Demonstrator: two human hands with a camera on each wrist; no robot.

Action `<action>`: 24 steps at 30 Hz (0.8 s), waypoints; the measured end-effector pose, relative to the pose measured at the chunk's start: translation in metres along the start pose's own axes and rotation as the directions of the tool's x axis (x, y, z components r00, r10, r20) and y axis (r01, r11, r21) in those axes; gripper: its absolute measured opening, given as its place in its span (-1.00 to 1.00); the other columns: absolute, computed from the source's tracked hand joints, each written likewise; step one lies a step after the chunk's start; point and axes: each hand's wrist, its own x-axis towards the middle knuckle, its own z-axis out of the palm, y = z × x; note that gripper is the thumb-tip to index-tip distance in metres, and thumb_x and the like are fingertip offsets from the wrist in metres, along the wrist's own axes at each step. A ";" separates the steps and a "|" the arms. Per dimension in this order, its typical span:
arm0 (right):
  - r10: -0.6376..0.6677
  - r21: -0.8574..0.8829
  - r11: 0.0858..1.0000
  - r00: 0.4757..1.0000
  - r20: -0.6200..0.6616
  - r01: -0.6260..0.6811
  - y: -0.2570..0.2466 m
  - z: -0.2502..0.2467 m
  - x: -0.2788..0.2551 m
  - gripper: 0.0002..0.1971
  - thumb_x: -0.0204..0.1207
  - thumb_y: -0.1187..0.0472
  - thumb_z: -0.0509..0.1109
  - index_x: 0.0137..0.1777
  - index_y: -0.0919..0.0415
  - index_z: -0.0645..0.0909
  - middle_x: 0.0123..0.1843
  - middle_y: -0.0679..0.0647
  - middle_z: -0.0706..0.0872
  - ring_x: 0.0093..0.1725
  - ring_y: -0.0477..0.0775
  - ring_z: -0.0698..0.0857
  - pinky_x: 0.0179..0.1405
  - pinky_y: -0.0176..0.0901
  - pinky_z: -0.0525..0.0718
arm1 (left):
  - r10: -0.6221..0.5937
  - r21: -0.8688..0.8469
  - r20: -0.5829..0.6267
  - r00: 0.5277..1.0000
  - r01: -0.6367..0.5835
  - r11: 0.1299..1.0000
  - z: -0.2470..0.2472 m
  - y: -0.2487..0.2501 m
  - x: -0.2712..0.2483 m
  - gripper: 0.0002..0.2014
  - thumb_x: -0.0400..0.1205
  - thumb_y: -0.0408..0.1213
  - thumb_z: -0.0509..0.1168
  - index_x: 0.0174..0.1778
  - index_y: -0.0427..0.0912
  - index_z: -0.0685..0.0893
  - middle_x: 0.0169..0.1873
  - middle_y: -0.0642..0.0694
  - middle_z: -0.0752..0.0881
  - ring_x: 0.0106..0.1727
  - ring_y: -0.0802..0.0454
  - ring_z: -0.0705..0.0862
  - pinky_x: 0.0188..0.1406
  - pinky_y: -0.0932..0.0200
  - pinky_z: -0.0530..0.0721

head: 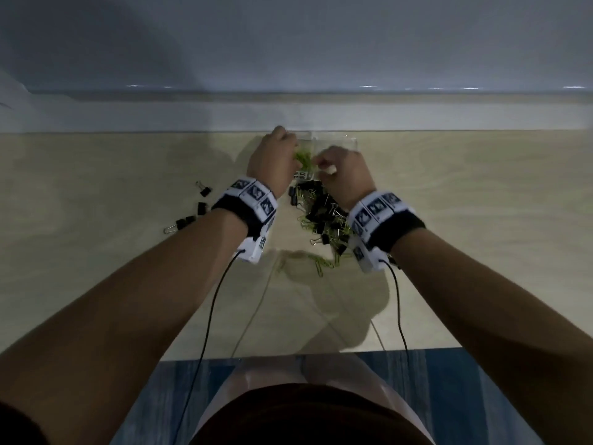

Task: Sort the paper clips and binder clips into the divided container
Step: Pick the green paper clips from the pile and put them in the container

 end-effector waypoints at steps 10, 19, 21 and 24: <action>0.208 -0.081 0.975 0.978 -0.012 -0.208 0.053 0.028 -0.135 -0.91 0.34 0.24 0.52 -0.27 0.22 0.67 -0.25 0.08 0.67 -0.33 0.05 0.62 -0.33 -0.04 0.71 | 0.206 -0.064 0.312 0.928 -0.196 0.979 0.068 0.032 -0.102 -0.72 0.61 -0.19 0.32 0.20 -0.20 0.63 0.23 -0.12 0.51 0.25 -0.05 0.52 0.13 0.02 0.65; 0.158 -0.086 0.982 0.984 -0.086 -0.165 0.044 0.043 -0.143 -0.86 0.31 0.31 0.52 -0.18 0.35 0.67 -0.19 0.20 0.63 -0.23 0.23 0.63 -0.33 -0.07 0.66 | 0.132 0.062 0.260 0.956 -0.153 0.986 0.074 0.030 -0.106 -0.65 0.59 -0.07 0.32 0.22 -0.18 0.59 0.15 -0.13 0.41 0.15 -0.06 0.46 0.05 0.01 0.66; 0.105 -0.087 0.990 0.991 -0.088 -0.113 0.046 0.038 -0.149 -0.88 0.34 0.29 0.49 -0.17 0.31 0.66 -0.19 0.16 0.64 -0.25 0.17 0.63 -0.35 -0.14 0.63 | 0.161 0.025 0.249 0.955 -0.172 0.985 0.072 0.026 -0.112 -0.68 0.60 -0.07 0.30 0.18 -0.16 0.60 0.14 -0.10 0.41 0.14 -0.02 0.45 0.03 0.07 0.66; 0.112 -0.091 0.988 0.985 -0.129 -0.124 0.057 0.024 -0.159 -0.89 0.39 0.21 0.45 -0.14 0.23 0.67 -0.16 0.09 0.67 -0.24 0.09 0.62 -0.35 -0.08 0.68 | 0.172 -0.118 0.175 0.969 -0.153 0.981 0.063 0.019 -0.119 -0.74 0.57 -0.08 0.33 0.07 -0.15 0.62 0.09 -0.04 0.45 0.06 0.09 0.48 -0.03 0.18 0.63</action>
